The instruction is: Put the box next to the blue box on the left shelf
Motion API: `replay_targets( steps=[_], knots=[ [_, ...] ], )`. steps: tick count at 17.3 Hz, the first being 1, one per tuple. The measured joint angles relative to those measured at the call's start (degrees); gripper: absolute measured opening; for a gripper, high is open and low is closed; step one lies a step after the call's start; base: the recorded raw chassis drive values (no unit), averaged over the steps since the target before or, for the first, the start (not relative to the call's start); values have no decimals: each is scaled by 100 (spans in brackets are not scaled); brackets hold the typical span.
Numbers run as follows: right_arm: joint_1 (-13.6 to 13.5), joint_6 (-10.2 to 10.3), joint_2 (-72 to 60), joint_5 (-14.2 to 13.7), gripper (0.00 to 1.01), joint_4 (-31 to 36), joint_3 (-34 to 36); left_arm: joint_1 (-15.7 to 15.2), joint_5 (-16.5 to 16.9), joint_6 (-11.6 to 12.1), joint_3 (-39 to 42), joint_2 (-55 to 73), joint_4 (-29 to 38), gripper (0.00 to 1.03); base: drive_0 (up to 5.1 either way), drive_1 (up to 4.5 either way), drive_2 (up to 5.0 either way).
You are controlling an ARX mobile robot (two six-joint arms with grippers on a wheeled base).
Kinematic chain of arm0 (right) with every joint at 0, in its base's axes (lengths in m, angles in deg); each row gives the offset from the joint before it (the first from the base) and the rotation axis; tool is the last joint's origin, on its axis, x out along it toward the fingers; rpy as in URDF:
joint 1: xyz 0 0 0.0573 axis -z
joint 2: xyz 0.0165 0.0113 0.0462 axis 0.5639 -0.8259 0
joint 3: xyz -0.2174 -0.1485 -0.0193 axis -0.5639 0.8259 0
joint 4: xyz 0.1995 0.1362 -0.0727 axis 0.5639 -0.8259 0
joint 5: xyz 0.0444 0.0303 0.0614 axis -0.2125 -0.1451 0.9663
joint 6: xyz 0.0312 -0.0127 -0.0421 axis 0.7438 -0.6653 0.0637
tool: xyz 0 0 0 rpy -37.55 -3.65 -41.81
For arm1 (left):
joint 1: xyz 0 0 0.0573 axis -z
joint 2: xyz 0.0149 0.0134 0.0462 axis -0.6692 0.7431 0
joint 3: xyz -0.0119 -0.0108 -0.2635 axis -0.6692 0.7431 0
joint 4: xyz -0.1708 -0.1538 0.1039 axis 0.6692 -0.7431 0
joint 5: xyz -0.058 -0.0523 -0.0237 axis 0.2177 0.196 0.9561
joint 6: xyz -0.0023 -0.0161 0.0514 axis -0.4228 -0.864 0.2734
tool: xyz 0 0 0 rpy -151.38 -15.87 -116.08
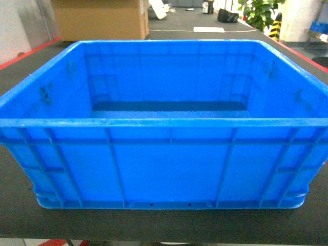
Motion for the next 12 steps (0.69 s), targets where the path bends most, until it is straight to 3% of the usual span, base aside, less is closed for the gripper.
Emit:
replay_targets(
  steps=[12],
  knots=[
    [0, -2, 0, 0, 98, -31, 0, 0, -2, 2, 0, 0, -17, 98, 0, 0, 0]
  ],
)
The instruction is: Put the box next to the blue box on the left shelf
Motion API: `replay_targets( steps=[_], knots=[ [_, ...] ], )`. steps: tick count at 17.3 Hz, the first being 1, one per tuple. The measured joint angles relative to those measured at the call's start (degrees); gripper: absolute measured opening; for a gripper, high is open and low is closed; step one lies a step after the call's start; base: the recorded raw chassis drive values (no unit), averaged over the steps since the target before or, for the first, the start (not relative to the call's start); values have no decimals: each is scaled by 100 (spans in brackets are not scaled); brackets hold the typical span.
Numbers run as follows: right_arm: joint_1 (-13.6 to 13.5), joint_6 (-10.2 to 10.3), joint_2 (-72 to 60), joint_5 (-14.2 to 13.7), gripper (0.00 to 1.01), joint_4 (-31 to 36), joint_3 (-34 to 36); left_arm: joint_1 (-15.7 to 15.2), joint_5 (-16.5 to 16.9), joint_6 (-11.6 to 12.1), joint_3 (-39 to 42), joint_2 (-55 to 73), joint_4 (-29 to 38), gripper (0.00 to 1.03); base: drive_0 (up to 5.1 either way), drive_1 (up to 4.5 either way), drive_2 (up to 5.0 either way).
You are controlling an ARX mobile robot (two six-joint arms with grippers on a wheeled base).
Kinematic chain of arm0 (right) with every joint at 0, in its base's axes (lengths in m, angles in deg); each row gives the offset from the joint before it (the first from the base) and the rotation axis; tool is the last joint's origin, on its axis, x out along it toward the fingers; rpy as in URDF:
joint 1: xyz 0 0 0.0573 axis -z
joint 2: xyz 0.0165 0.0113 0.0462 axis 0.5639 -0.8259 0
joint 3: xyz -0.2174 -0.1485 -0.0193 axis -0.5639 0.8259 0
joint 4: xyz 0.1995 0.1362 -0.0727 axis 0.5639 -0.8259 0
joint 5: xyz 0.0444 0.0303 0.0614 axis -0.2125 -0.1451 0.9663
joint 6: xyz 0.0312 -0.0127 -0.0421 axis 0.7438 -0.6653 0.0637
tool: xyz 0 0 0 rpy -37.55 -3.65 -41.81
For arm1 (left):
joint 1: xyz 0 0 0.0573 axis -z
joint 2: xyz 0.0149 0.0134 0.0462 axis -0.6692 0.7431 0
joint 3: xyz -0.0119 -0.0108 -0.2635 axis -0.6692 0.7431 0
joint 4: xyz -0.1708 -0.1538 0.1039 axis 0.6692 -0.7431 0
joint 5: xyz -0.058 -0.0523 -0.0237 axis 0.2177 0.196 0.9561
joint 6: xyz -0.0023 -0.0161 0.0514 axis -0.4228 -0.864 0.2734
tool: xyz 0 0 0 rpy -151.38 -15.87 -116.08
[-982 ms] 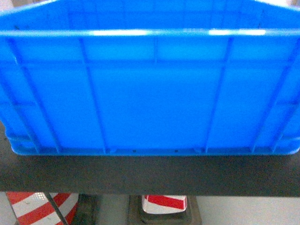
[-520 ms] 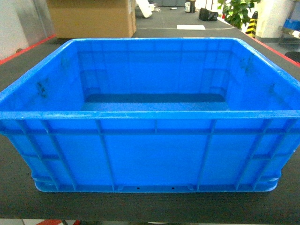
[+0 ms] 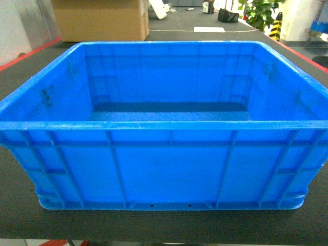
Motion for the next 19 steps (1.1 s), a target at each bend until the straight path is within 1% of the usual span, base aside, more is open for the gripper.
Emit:
replay_targets(
  steps=[19],
  knots=[
    [0, 0, 0, 0, 98, 0, 0, 0, 0, 0, 0, 0, 0, 98, 0, 0, 0]
  ],
)
